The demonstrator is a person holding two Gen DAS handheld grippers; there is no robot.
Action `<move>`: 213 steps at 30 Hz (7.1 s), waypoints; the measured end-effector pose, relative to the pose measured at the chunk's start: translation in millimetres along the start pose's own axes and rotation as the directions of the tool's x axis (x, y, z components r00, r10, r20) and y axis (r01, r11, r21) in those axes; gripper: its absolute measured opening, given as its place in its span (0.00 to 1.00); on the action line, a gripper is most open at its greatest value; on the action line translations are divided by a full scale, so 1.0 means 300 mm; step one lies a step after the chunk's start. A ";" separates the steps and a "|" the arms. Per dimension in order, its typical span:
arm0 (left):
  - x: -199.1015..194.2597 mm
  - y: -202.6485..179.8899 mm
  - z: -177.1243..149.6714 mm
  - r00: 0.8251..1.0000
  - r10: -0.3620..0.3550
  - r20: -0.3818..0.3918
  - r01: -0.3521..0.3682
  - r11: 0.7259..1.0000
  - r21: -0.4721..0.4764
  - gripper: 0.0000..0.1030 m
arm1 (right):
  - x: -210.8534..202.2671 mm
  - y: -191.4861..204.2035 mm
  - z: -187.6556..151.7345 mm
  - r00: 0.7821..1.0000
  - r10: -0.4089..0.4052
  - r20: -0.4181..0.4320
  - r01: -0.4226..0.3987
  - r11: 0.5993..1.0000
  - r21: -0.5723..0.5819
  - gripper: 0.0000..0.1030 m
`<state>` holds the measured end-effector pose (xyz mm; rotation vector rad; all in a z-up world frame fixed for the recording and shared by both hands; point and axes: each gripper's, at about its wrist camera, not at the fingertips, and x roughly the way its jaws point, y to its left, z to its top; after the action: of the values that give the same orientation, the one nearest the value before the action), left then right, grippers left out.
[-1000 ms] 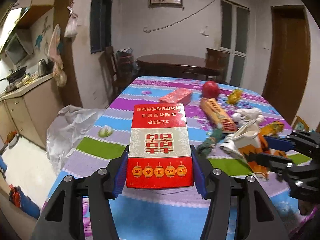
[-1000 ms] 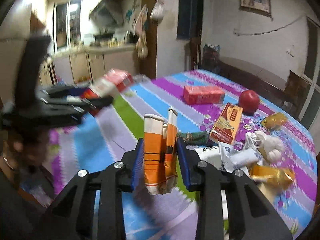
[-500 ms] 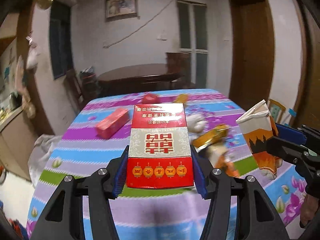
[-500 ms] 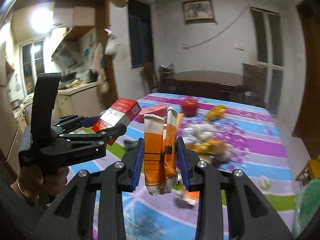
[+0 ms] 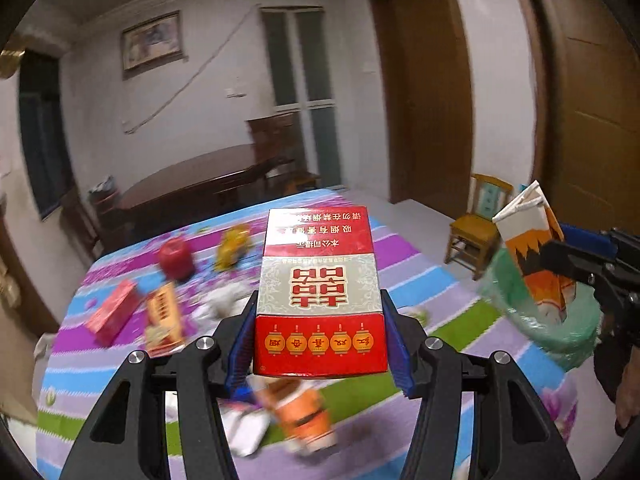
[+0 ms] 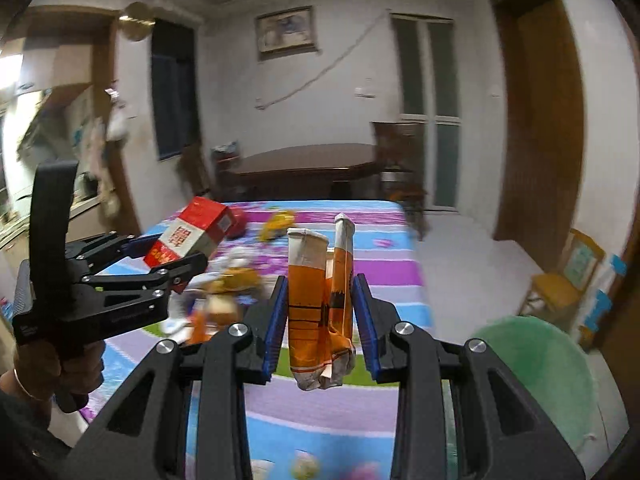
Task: Collect trash
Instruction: 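Carry the red box and orange cup with both tools over the green bin, then open both tools to drop the red box and cup into the bin, then move both tools back over the table toward the remaining trash, then grasp the green scrubbing pad with left tool while right tool grasps the orange paper, then carry the green pad and orange paper with both tools over the bin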
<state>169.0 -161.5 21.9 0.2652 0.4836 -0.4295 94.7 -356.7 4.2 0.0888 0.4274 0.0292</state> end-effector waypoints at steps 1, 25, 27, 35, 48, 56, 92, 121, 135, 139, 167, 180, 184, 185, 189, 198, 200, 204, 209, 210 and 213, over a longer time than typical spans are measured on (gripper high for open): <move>0.021 -0.046 0.018 1.000 -0.018 0.001 0.018 1.000 0.016 0.56 | -0.006 -0.029 -0.007 1.000 -0.017 -0.002 0.017 1.000 0.009 0.30; 0.445 -0.895 0.156 0.943 -0.302 -0.143 0.330 0.909 0.256 0.56 | -0.091 -0.614 -0.177 0.934 -0.298 -0.196 0.332 0.927 0.175 0.32; 0.456 -0.909 0.148 0.941 -0.303 -0.152 0.334 0.905 0.264 0.56 | -0.076 -0.628 -0.189 0.933 -0.291 -0.211 0.331 0.926 0.184 0.32; 0.545 -0.924 0.107 0.906 -0.356 -0.228 0.407 0.879 0.247 0.56 | -0.042 -0.657 -0.201 0.929 -0.276 -0.245 0.325 0.927 0.188 0.33; 0.567 -0.907 0.078 0.877 -0.412 -0.248 0.470 0.845 0.256 0.76 | -0.022 -0.690 -0.214 0.916 -0.304 -0.262 0.356 0.917 0.179 0.63; 0.549 -0.871 0.092 0.887 -0.404 -0.223 0.451 0.863 0.228 0.80 | -0.043 -0.691 -0.215 0.922 -0.296 -0.250 0.347 0.918 0.193 0.63; -0.067 0.140 -0.229 0.998 -0.035 0.046 0.039 0.995 -0.089 0.85 | -0.043 0.126 -0.202 0.928 -0.172 0.332 0.214 0.972 -0.094 0.87; 0.276 0.833 -0.503 0.940 -0.028 -0.339 0.019 0.999 -0.029 0.85 | 0.494 0.459 -0.235 0.853 0.324 -0.409 -0.282 0.946 0.162 0.79; 0.281 0.826 -0.528 0.937 -0.076 -0.340 0.054 0.996 -0.073 0.29 | 0.510 0.455 -0.266 0.852 0.295 -0.433 -0.248 0.955 0.163 0.40; 0.240 0.815 -0.542 0.940 -0.012 -0.342 -0.021 0.995 -0.094 0.21 | 0.472 0.457 -0.278 0.854 0.304 -0.421 -0.261 0.952 0.159 0.36; -0.027 0.208 -0.170 0.994 0.082 -0.070 -0.082 0.997 0.003 0.19 | 0.045 0.176 -0.055 0.995 0.011 -0.098 -0.016 0.999 -0.047 0.35; 0.097 -0.245 0.056 0.994 -0.108 -0.027 0.110 0.987 0.117 0.19 | -0.090 -0.136 -0.011 0.974 -0.224 -0.026 0.223 0.975 -0.023 0.35; 0.156 -0.367 0.103 0.987 -0.153 -0.037 0.157 0.976 0.150 0.19 | -0.108 -0.245 -0.023 0.959 -0.282 -0.032 0.282 0.959 0.004 0.35; 0.166 -0.396 0.110 0.985 -0.165 -0.040 0.169 0.973 0.157 0.19 | -0.112 -0.269 -0.025 0.954 -0.296 -0.034 0.297 0.955 0.010 0.35; 0.212 -0.514 0.148 0.978 -0.201 -0.050 0.207 0.961 0.186 0.19 | -0.134 -0.353 -0.042 0.932 -0.358 -0.050 0.359 0.933 0.022 0.35; 0.354 -0.785 0.181 0.952 -0.289 -0.105 0.306 0.921 0.242 0.19 | -0.175 -0.523 -0.106 0.881 -0.460 -0.113 0.468 0.882 0.057 0.35; 0.389 -0.834 0.179 0.947 -0.296 -0.122 0.318 0.914 0.253 0.19 | -0.182 -0.543 -0.123 0.873 -0.472 -0.126 0.482 0.874 0.061 0.35; 0.443 -0.907 0.173 0.936 -0.318 -0.152 0.348 0.899 0.266 0.19 | -0.176 -0.597 -0.155 0.863 -0.478 -0.162 0.495 0.866 0.078 0.35; 0.500 -0.955 0.152 0.920 -0.341 -0.191 0.384 0.883 0.272 0.19 | -0.154 -0.643 -0.180 0.875 -0.439 -0.204 0.466 0.877 0.116 0.35; 0.507 -0.962 0.145 0.919 -0.343 -0.197 0.387 0.880 0.276 0.19 | -0.149 -0.645 -0.186 0.877 -0.432 -0.208 0.462 0.879 0.120 0.36; 0.540 -0.980 0.119 0.914 -0.344 -0.217 0.396 0.871 0.290 0.19 | -0.139 -0.657 -0.193 0.882 -0.417 -0.219 0.449 0.885 0.125 0.36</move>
<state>178.0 -485.9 -71.0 0.5373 0.6222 -0.8765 34.5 -550.4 -49.3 0.1603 0.6302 -0.4495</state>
